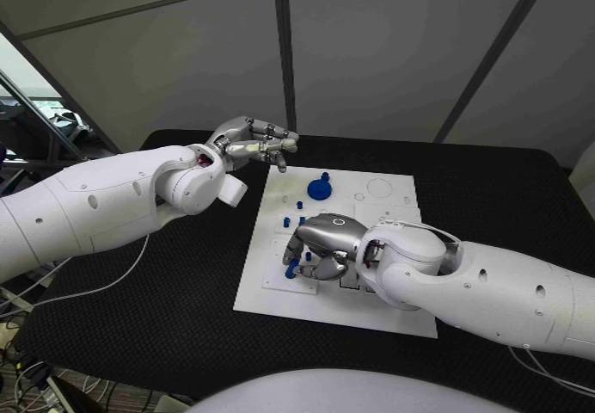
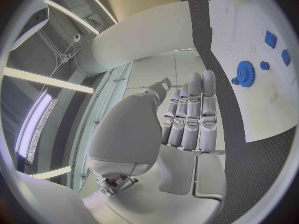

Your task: Assemble the parts on the task board

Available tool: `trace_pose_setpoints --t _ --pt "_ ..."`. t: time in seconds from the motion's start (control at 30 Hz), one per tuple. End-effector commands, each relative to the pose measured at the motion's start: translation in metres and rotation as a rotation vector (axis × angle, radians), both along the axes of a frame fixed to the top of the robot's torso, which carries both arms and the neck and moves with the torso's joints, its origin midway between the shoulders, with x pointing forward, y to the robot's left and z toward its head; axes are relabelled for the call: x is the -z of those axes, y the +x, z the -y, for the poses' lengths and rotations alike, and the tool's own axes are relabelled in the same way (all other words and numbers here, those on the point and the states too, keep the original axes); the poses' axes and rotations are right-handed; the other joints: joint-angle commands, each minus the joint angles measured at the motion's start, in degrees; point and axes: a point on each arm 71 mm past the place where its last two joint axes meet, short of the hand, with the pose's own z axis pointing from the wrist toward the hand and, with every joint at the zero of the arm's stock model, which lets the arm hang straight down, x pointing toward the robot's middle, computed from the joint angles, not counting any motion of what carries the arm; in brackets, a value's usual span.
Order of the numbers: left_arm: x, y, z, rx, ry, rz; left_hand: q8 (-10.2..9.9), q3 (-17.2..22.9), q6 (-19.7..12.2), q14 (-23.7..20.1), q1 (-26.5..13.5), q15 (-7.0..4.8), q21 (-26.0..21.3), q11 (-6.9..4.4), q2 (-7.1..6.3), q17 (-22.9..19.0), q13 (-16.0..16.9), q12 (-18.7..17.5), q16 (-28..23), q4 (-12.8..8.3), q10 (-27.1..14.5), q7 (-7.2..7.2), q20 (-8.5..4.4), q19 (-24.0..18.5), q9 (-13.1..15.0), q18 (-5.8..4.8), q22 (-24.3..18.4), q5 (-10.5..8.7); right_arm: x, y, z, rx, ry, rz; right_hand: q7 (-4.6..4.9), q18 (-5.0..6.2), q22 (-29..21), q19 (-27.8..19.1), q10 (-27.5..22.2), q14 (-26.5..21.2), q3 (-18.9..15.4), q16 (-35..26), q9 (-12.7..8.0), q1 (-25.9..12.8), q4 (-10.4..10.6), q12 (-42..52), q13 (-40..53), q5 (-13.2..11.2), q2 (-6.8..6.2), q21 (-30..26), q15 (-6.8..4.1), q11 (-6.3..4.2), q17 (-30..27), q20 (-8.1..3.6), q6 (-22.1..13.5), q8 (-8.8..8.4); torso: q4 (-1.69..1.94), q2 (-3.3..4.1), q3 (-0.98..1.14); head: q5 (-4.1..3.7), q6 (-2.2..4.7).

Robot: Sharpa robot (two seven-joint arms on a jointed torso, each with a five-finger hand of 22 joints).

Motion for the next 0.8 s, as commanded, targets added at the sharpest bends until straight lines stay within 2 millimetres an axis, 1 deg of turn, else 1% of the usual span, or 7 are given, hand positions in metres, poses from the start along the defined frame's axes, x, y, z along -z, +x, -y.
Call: trace_pose_setpoints --t 0.03,0.13,0.27,0.47,0.6,0.8 --pt "-0.0013 0.0 0.0003 0.007 -0.008 0.0 0.2 -0.4 0.2 -0.1 0.3 0.17 -0.2 -0.04 0.29 -0.1 0.0 0.3 -0.2 -0.1 -0.3 0.02 0.04 -0.3 0.0 -0.71 -0.1 -0.11 0.0027 -0.0004 0.0011 -0.005 -0.046 0.012 0.17 -0.59 0.0 0.3 0.6 2.9 -0.2 0.2 0.0 -0.5 0.0 -0.2 0.1 0.4 0.11 0.1 -0.26 -0.27 -0.1 0.09 0.3 -0.22 -0.04 -0.03 0.03 0.36 0.14" --pt "-0.0012 0.0001 -0.0001 0.006 -0.007 0.0 0.2 -0.4 0.2 -0.1 0.3 0.17 -0.2 -0.04 0.29 -0.1 0.0 0.3 -0.2 -0.1 -0.3 0.03 0.04 -0.3 0.0 -0.71 -0.1 -0.11 0.0029 0.0 0.0017 0.0 -0.053 0.02 0.15 -0.58 0.0 0.2 0.7 2.9 -0.2 0.2 0.0 -0.6 0.0 -0.2 0.1 0.4 0.12 0.1 -0.26 -0.29 -0.1 0.1 0.3 -0.19 -0.04 0.01 0.07 0.3 0.2" --pt "-0.0012 0.0 -0.0003 0.006 -0.007 -0.001 0.2 -0.4 0.2 -0.1 0.3 0.17 -0.2 -0.04 0.29 -0.1 0.0 0.3 -0.2 -0.1 -0.4 0.03 0.04 -0.3 0.0 -0.71 -0.1 -0.11 0.0029 0.0001 0.0017 0.003 -0.06 0.028 0.13 -0.58 0.0 0.2 0.7 2.9 -0.2 0.3 0.0 -0.6 0.0 -0.2 0.1 0.4 0.1 0.1 -0.26 -0.3 -0.1 0.1 0.4 -0.18 0.07 0.0 0.01 0.15 0.22" --pt "-0.0011 0.0 -0.0008 0.005 -0.006 -0.001 0.2 -0.4 0.2 -0.1 0.3 0.17 -0.2 -0.04 0.29 -0.1 0.0 0.3 -0.2 -0.1 -0.4 0.03 0.04 -0.3 0.0 -0.71 -0.1 -0.11 0.002 -0.0009 -0.0015 0.001 -0.06 0.039 0.13 -0.58 0.0 0.2 0.7 2.9 -0.2 0.3 0.0 -0.6 0.0 -0.2 0.1 0.4 0.1 0.1 -0.26 -0.3 -0.1 0.11 0.4 -0.18 0.05 0.02 0.01 0.17 0.32" --pt "-0.0011 -0.0002 -0.0007 0.005 -0.006 -0.002 0.2 -0.4 0.2 -0.1 0.3 0.17 -0.2 -0.04 0.29 -0.1 0.0 0.3 -0.2 -0.1 -0.4 0.03 0.04 -0.3 0.0 -0.71 -0.1 -0.11 0.0011 -0.0013 -0.0032 0.004 -0.059 0.05 0.1 -0.56 -0.1 0.2 0.7 2.8 -0.3 0.2 0.0 -0.7 0.0 -0.2 0.1 0.5 -0.01 0.1 -0.27 -0.32 -0.2 0.12 0.4 -0.17 0.01 0.04 -0.05 0.19 0.32" --pt "-0.0012 -0.0003 -0.0005 0.005 -0.006 -0.002 0.2 -0.4 0.2 -0.1 0.3 0.17 -0.2 -0.04 0.29 -0.1 0.0 0.3 -0.2 -0.1 -0.4 0.03 0.04 -0.3 0.0 -0.71 -0.1 -0.11 0.0004 -0.0023 -0.0052 0.001 -0.064 0.061 0.07 -0.56 -0.1 0.1 0.8 2.8 -0.6 0.2 0.0 -1.1 0.0 -0.3 0.1 0.6 -0.28 0.1 -0.29 -0.34 -0.2 0.13 0.4 -0.19 0.01 0.01 -0.02 0.2 0.27"
